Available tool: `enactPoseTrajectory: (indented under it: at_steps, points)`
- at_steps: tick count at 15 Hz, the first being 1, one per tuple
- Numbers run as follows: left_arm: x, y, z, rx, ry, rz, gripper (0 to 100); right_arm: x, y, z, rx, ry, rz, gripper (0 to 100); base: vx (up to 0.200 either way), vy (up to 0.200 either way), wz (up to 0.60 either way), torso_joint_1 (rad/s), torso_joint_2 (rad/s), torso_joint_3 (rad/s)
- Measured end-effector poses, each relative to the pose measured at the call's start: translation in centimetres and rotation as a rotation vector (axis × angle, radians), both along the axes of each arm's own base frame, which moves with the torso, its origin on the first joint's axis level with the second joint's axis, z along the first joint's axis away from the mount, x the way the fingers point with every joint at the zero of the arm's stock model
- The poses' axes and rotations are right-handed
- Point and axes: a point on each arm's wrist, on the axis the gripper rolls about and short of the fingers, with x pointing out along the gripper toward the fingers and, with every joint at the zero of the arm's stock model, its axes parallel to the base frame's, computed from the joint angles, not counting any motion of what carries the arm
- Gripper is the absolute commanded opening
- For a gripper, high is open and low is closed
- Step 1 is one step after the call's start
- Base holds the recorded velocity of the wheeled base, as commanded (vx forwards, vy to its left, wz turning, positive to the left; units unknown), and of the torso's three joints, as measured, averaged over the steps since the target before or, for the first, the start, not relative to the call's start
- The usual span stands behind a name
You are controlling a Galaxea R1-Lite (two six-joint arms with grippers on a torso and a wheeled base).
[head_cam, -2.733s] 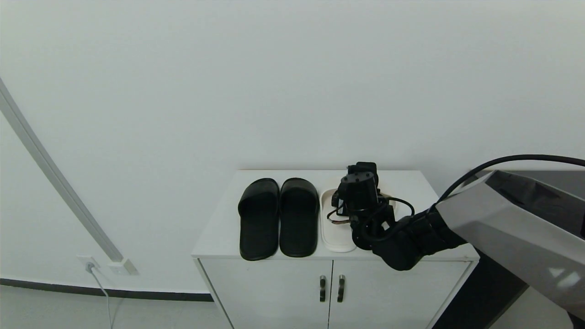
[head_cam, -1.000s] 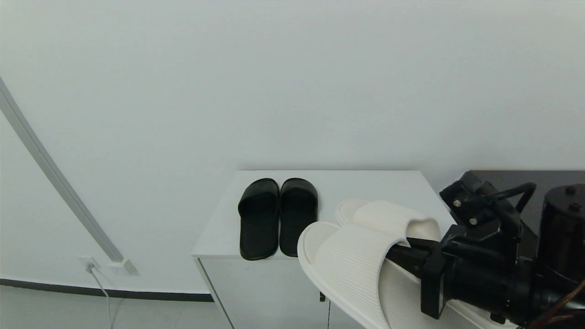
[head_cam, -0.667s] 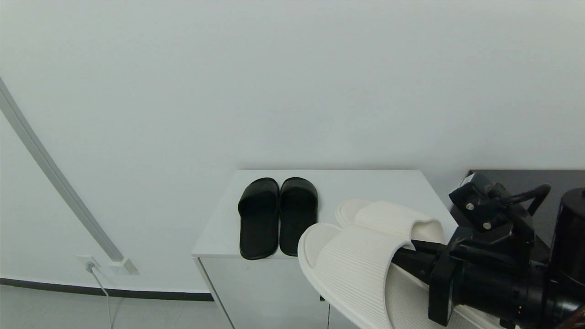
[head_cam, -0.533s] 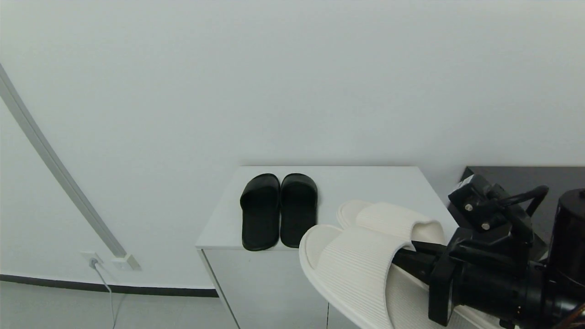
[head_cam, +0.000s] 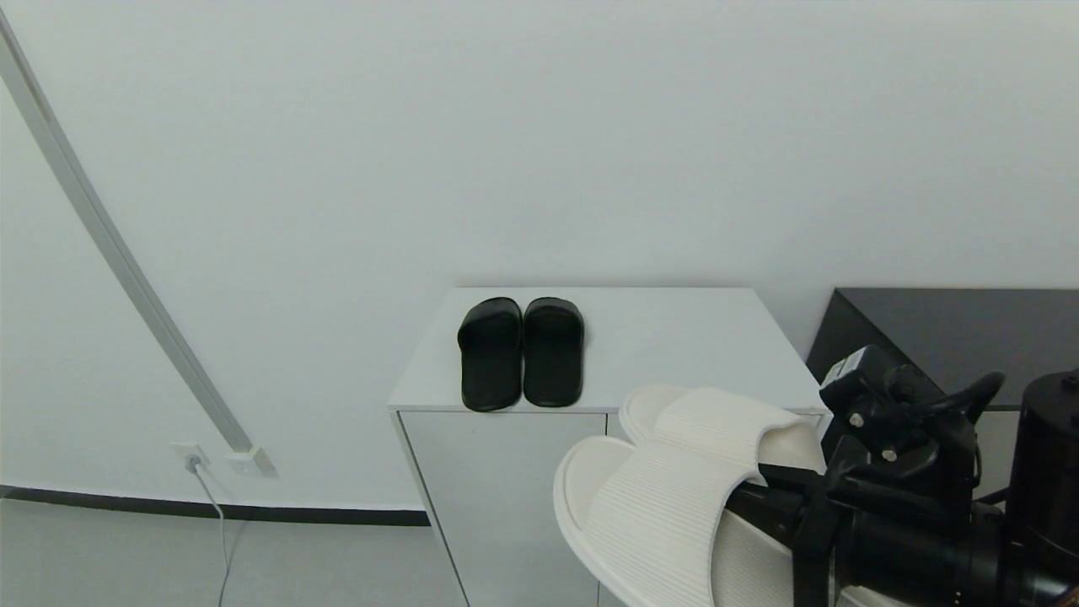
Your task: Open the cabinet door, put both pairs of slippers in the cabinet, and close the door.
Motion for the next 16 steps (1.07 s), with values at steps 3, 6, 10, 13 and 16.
enactPoseTrajectory:
  at_steps: [3, 6, 10, 13, 16]
  points:
    - [0.00, 0.00, 0.00, 0.000, 0.000, 0.000, 0, -0.03, -0.02, -0.18, -0.006, 0.003, 0.001, 0, 0.000, 0.000, 0.00, 0.000, 0.00, 0.000]
    - [0.00, 0.00, 0.01, 0.000, -0.001, 0.000, 0, -0.03, -0.05, -0.25, -0.008, 0.004, 0.000, 0, 0.000, 0.000, 0.00, -0.027, 0.06, 0.037]
    - [0.00, 0.00, -0.01, 0.001, 0.001, -0.001, 100, -0.06, -0.09, -0.39, -0.014, 0.007, 0.000, 0, 0.000, 0.000, 0.00, -0.156, 0.36, 0.194]
    - [0.00, 0.00, 0.00, 0.001, 0.000, 0.001, 100, -0.02, -0.02, -0.46, -0.023, 0.000, 0.003, 0, 0.000, 0.000, 0.00, -0.167, 0.39, 0.224]
    - [0.00, 0.00, 0.00, 0.000, 0.000, 0.001, 100, 0.06, 0.08, -0.61, -0.032, 0.001, 0.003, 0, 0.000, 0.000, 0.00, -0.220, 0.52, 0.299]
